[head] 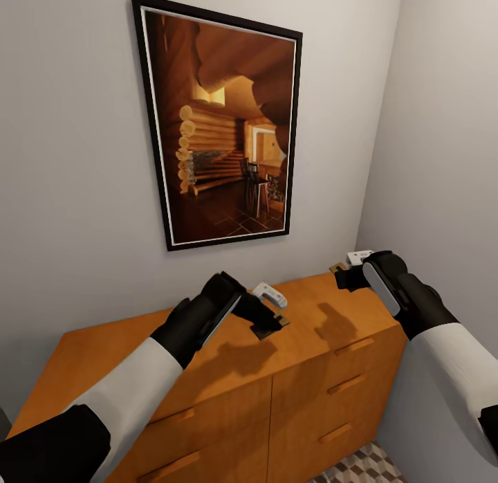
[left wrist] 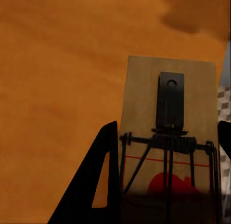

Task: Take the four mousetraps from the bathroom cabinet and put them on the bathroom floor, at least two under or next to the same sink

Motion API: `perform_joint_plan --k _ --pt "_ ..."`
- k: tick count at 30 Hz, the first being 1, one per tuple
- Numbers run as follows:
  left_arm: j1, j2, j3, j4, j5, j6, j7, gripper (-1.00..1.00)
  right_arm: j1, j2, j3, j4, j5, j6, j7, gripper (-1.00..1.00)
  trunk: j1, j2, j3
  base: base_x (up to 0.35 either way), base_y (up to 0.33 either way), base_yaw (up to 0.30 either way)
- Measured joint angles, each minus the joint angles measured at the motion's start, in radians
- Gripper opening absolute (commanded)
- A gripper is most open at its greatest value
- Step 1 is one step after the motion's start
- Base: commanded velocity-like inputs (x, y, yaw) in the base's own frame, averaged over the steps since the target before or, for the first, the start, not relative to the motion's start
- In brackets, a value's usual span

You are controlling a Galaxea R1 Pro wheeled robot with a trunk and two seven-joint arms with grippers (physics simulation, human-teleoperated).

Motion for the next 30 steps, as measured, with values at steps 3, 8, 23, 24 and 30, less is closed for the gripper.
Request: perform_joint_plan --k 3,8,23,24,30 --pt "0.000 0.002 0.001 -0.011 0.001 0.003 -0.002 -1.00 0.000 0.000 0.000 0.000 0.000 0.000 0.000 -1.00 0.000 0.000 0.000 0.000 0.000 0.000" --pt "0.000 0.006 0.014 -0.013 0.002 0.004 0.006 -1.00 0.000 0.001 0.000 0.000 0.000 0.000 0.000 -1.00 0.000 0.000 0.000 0.000 0.000 0.000" --pt "0.000 -0.005 0.540 -0.009 -0.027 0.005 0.436 -1.00 0.000 0.014 -0.001 -0.001 0.001 0.000 0.000 -1.00 0.000 0.000 0.000 0.000 0.000 0.000" --pt "0.000 -0.005 0.542 -0.008 -0.026 0.005 0.438 -1.00 0.000 0.014 -0.001 -0.001 0.001 0.000 0.000 -1.00 0.000 0.000 0.000 0.000 0.000 0.000" --pt "0.000 -0.006 0.550 -0.007 -0.025 0.006 0.445 -1.00 0.000 0.017 -0.001 -0.001 -0.004 0.000 0.000 -1.00 0.000 0.000 0.000 -0.115 0.000 0.000"
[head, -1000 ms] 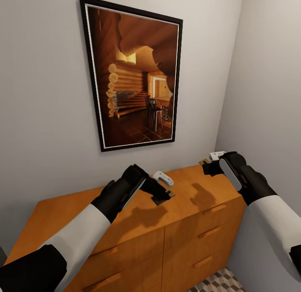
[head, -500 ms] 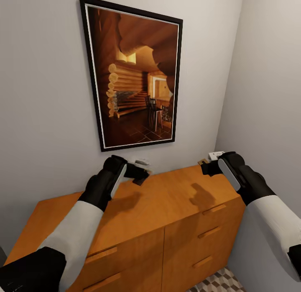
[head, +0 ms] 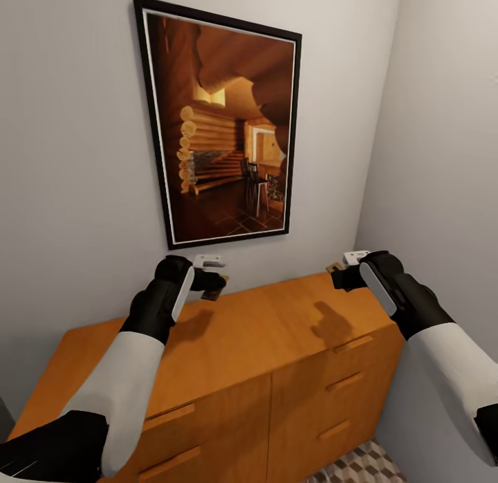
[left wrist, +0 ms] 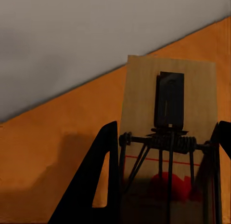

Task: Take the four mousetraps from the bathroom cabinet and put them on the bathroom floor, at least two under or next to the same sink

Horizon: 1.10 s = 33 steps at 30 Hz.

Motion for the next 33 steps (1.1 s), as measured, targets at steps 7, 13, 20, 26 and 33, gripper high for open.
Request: perform_joint_plan --k 7,13,20,26,33 --pt "0.001 -0.002 0.001 0.001 0.002 0.000 0.000 -1.00 0.000 0.001 0.000 0.000 -0.007 0.000 0.000 -1.00 0.000 0.000 0.000 -0.323 0.000 0.000" --pt "0.002 -0.003 0.001 0.002 0.002 -0.001 0.001 -1.00 0.000 0.000 0.000 0.001 -0.009 0.000 0.001 -1.00 0.000 0.000 0.000 -0.344 0.000 0.000" --pt "0.002 -0.003 0.001 0.002 0.002 -0.002 0.001 -1.00 0.000 0.000 0.000 0.002 -0.010 0.000 0.001 -1.00 0.000 0.000 0.000 -0.168 0.000 0.000" --pt "0.002 -0.003 0.001 0.002 0.002 -0.003 0.001 -1.00 0.000 0.000 0.000 0.002 -0.010 0.000 0.002 -1.00 0.000 0.000 0.000 -0.017 0.000 0.000" --pt "0.002 -0.003 0.001 0.002 0.002 -0.003 0.001 -1.00 0.000 0.000 0.000 0.002 -0.012 0.000 0.003 -1.00 0.000 0.000 0.000 -0.002 0.000 0.000"
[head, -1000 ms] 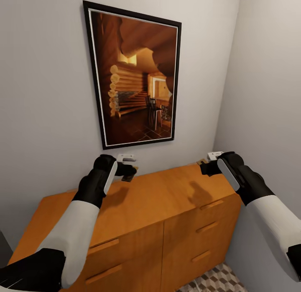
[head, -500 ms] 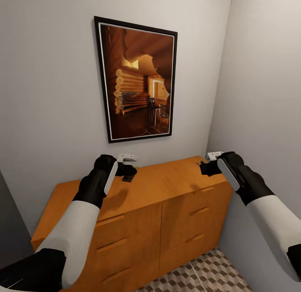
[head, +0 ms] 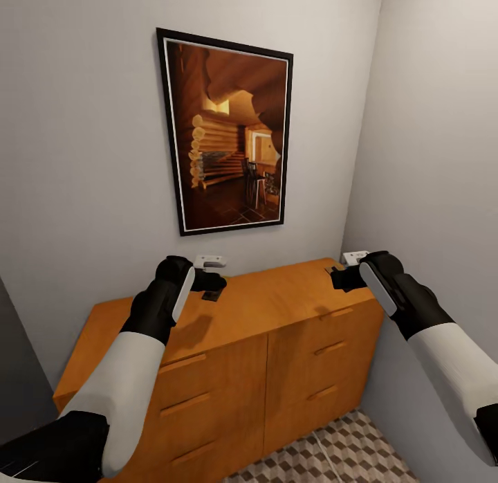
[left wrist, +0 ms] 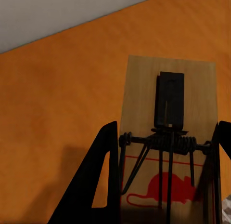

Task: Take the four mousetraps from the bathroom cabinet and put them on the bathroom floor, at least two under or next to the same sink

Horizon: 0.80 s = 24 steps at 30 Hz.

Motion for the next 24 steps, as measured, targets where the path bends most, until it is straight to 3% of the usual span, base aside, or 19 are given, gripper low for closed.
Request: perform_joint_plan --k 18,24 --pt "0.000 0.000 0.000 0.000 0.000 0.001 0.000 -1.00 0.000 0.001 0.001 0.000 -0.003 0.000 0.002 -1.00 0.000 0.000 0.000 0.000 0.000 0.000" --pt "0.000 0.000 0.000 -0.001 0.000 0.001 0.000 -1.00 0.000 0.000 0.000 0.004 -0.003 0.000 0.001 -1.00 0.000 0.000 0.000 0.000 0.000 0.217"
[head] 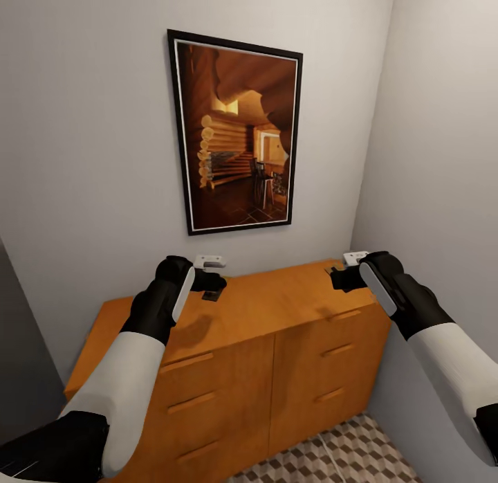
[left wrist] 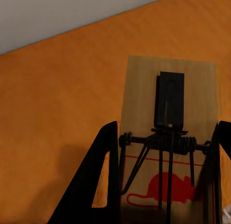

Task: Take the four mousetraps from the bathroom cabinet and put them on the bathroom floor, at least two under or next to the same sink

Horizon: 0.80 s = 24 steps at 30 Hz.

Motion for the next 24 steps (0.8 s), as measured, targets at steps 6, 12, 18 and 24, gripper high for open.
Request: perform_joint_plan --k 6,12,18,24 --pt "0.000 0.000 0.000 0.000 0.000 0.000 0.000 -1.00 0.000 0.000 0.000 0.001 0.000 0.000 0.000 -1.00 0.000 0.000 0.000 0.000 0.000 0.233" --pt "0.000 -0.001 0.000 0.001 0.001 0.000 0.000 -1.00 0.000 0.000 0.000 0.004 0.000 0.001 -0.001 -1.00 0.000 0.000 0.000 -0.104 -0.073 0.039" --pt "0.000 -0.002 0.000 -0.004 0.000 -0.001 0.000 -1.00 0.000 0.000 0.000 0.008 0.000 0.001 -0.001 -1.00 0.001 0.000 0.000 -0.277 -0.152 0.003" --pt "0.000 -0.002 0.000 -0.004 -0.001 -0.001 0.000 -1.00 0.000 0.001 0.000 0.008 -0.001 0.001 0.001 -1.00 0.001 0.000 0.000 -0.297 -0.157 0.000"
